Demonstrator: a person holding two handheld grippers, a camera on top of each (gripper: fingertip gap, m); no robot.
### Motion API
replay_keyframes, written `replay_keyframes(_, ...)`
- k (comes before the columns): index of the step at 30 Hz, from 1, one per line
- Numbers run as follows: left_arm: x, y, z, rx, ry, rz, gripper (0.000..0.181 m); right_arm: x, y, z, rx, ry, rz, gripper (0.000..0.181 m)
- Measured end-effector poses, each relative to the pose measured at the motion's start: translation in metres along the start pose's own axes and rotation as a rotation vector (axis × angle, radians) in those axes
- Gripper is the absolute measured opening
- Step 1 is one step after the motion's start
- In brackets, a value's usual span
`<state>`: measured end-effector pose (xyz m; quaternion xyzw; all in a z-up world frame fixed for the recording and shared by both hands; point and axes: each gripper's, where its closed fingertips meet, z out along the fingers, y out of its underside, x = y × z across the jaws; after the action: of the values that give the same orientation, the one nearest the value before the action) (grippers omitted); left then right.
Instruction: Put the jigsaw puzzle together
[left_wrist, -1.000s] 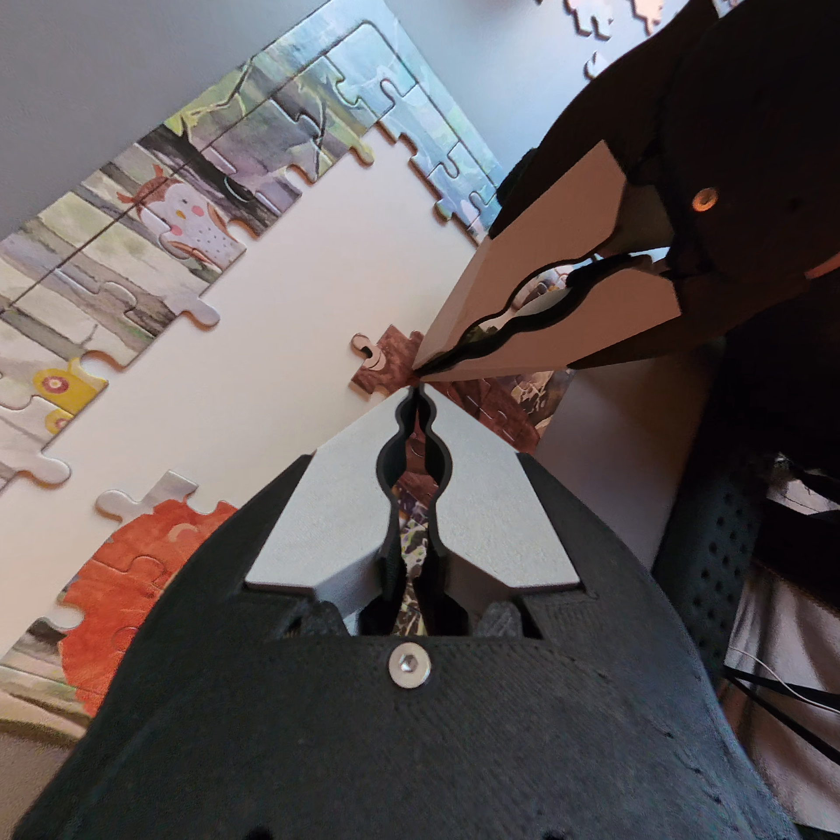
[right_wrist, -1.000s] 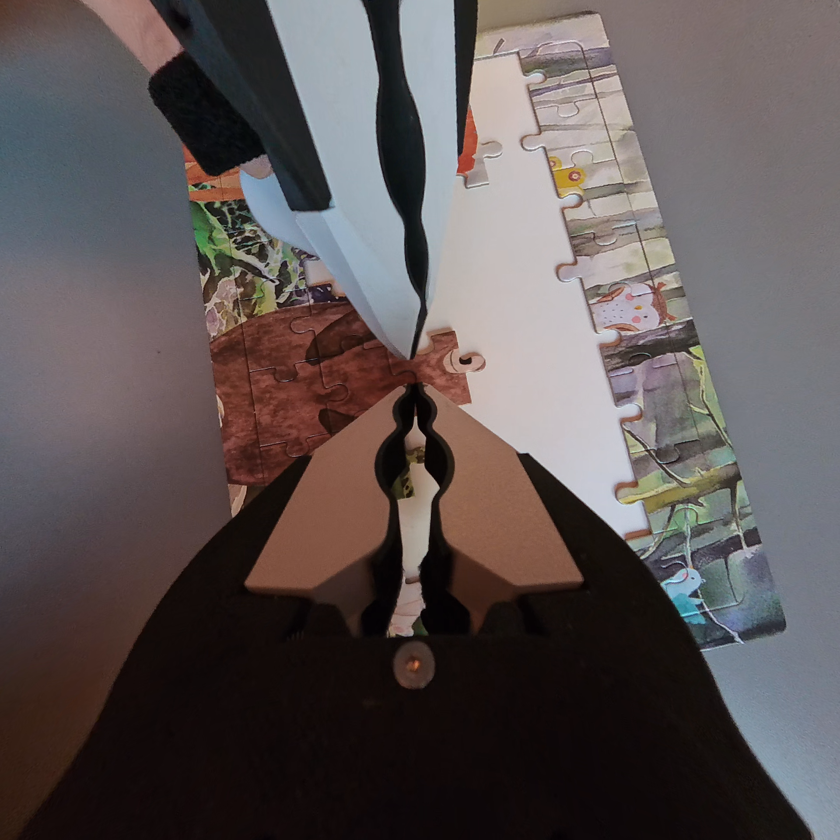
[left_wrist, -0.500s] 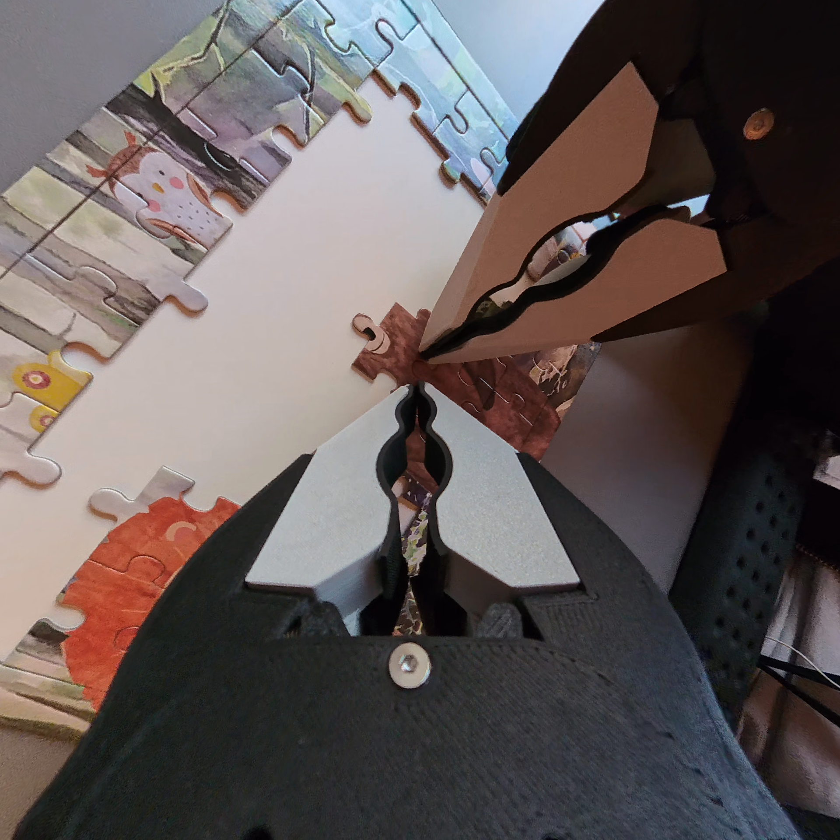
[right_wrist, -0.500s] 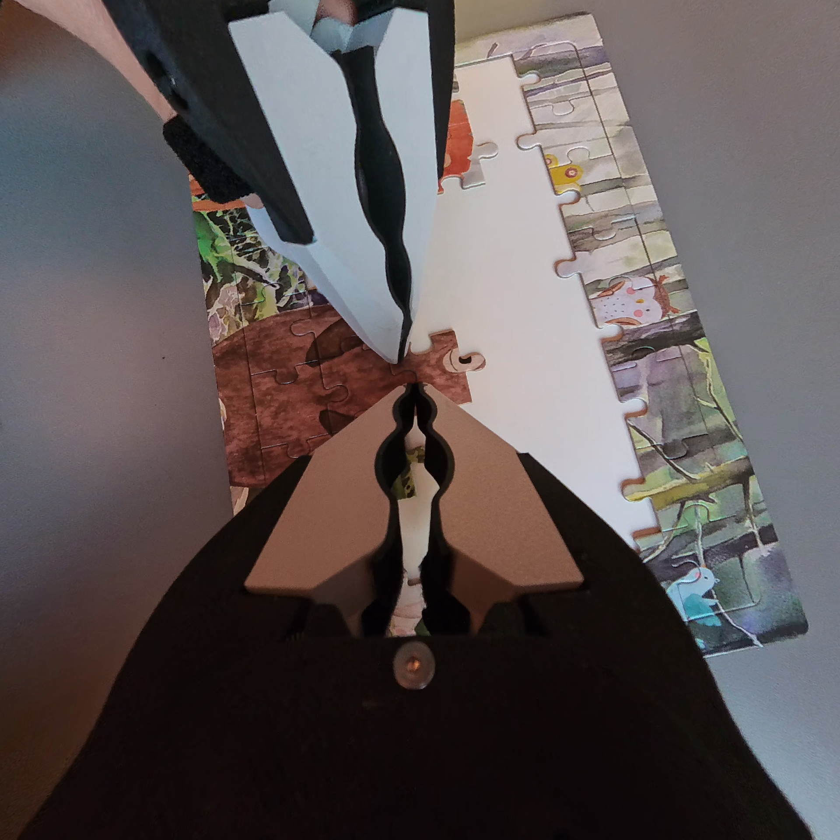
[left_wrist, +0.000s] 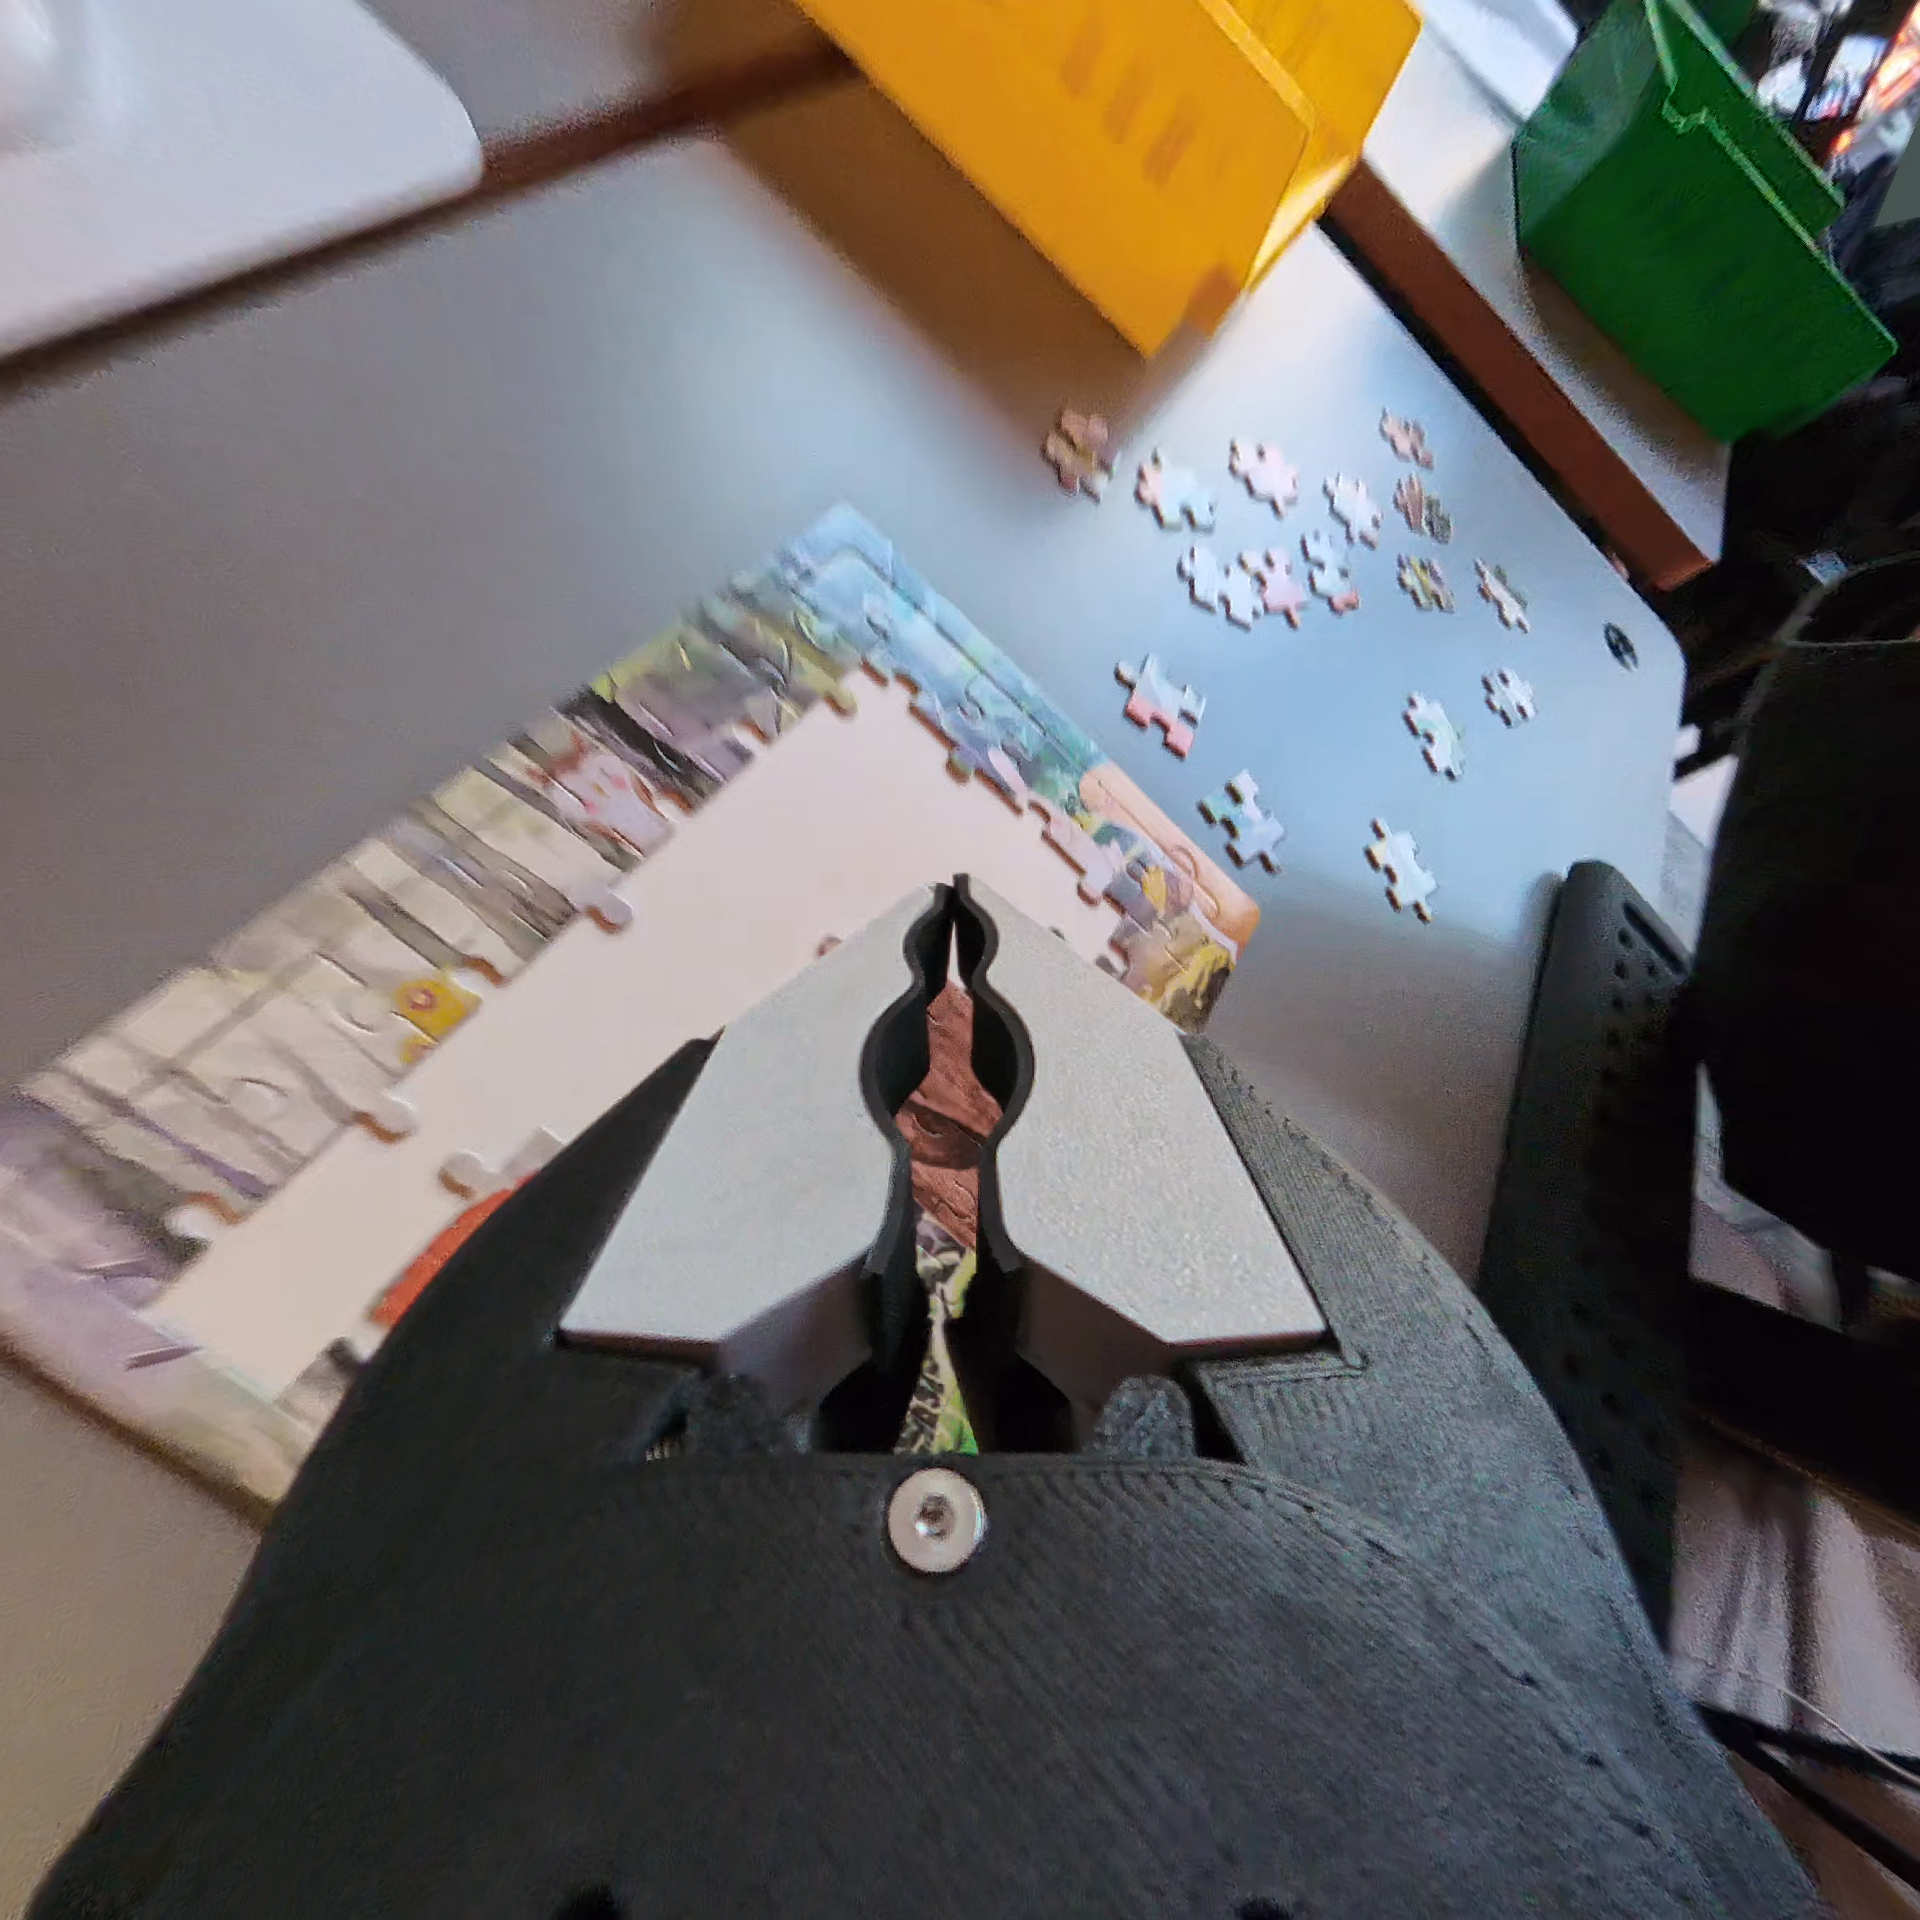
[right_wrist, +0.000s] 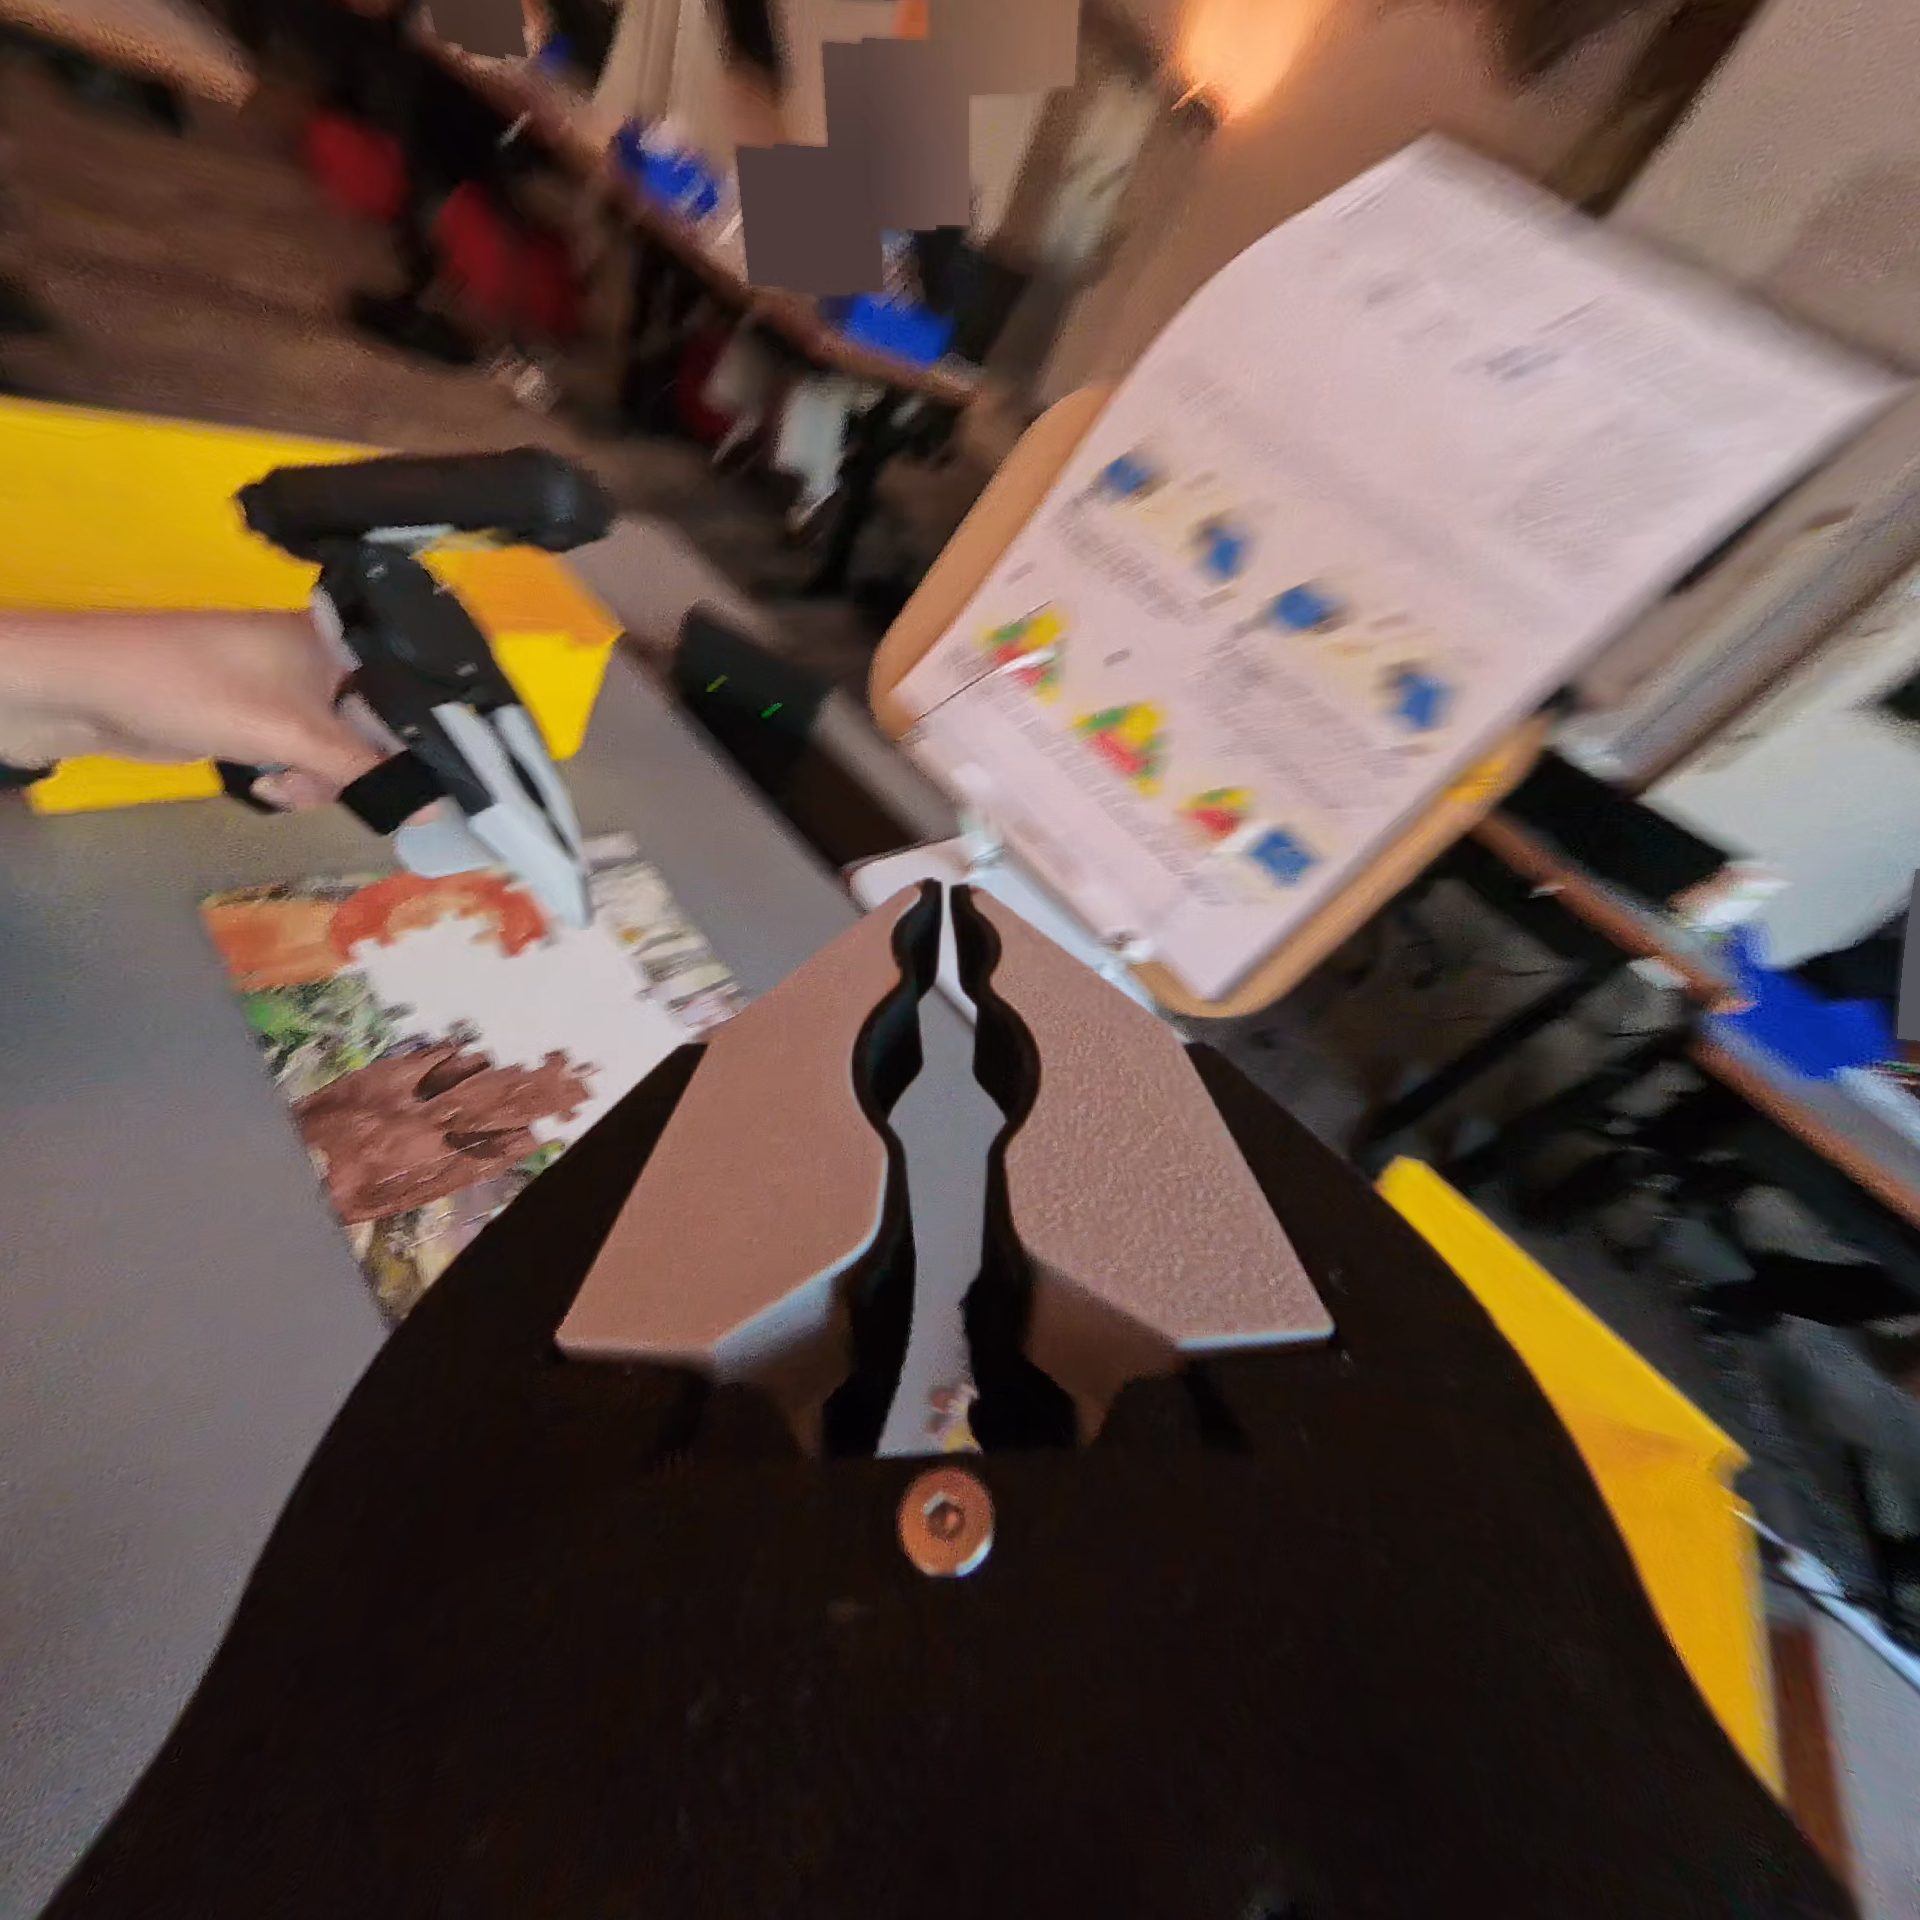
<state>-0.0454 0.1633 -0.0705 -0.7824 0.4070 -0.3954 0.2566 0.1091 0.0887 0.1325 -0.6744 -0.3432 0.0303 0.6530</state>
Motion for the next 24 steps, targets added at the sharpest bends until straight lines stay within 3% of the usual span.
replay_keyframes(2, 0.002, -0.018, -0.016, 0.082, -0.048, 0.055, 0.000, 0.032, -0.002, -0.054, 0.045, 0.154, 0.005, 0.003)
replay_keyframes(3, 0.005, -0.026, -0.024, 0.123, -0.059, 0.077, 0.000, 0.045, 0.015, -0.073, -0.005, 0.214, 0.018, 0.005)
replay_keyframes(6, 0.023, -0.049, -0.044, 0.243, -0.052, 0.137, 0.005, 0.063, 0.105, -0.111, -0.263, 0.289, 0.124, 0.022)
replay_keyframes(9, 0.040, -0.062, -0.060, 0.312, -0.067, 0.215, 0.013, 0.053, 0.189, -0.145, -0.442, 0.317, 0.221, 0.031)
replay_keyframes(13, 0.058, -0.083, -0.085, 0.462, -0.168, 0.365, 0.024, 0.050, 0.254, -0.198, -0.525, 0.470, 0.261, 0.043)
replay_keyframes(14, 0.063, -0.091, -0.094, 0.536, -0.200, 0.403, 0.031, 0.056, 0.264, -0.214, -0.529, 0.551, 0.269, 0.054)
replay_keyframes(16, 0.071, -0.102, -0.113, 0.699, -0.272, 0.457, 0.050, 0.059, 0.277, -0.239, -0.508, 0.628, 0.290, 0.057)
replay_keyframes(18, 0.081, -0.109, -0.130, 0.825, -0.309, 0.521, 0.054, 0.055, 0.281, -0.251, -0.453, 0.635, 0.320, 0.057)
replay_keyframes(21, 0.084, -0.108, -0.128, 0.791, -0.321, 0.525, 0.059, 0.051, 0.284, -0.259, -0.396, 0.628, 0.371, 0.055)
replay_keyframes(24, 0.084, -0.104, -0.117, 0.725, -0.301, 0.518, 0.062, 0.040, 0.277, -0.233, -0.295, 0.503, 0.470, 0.049)
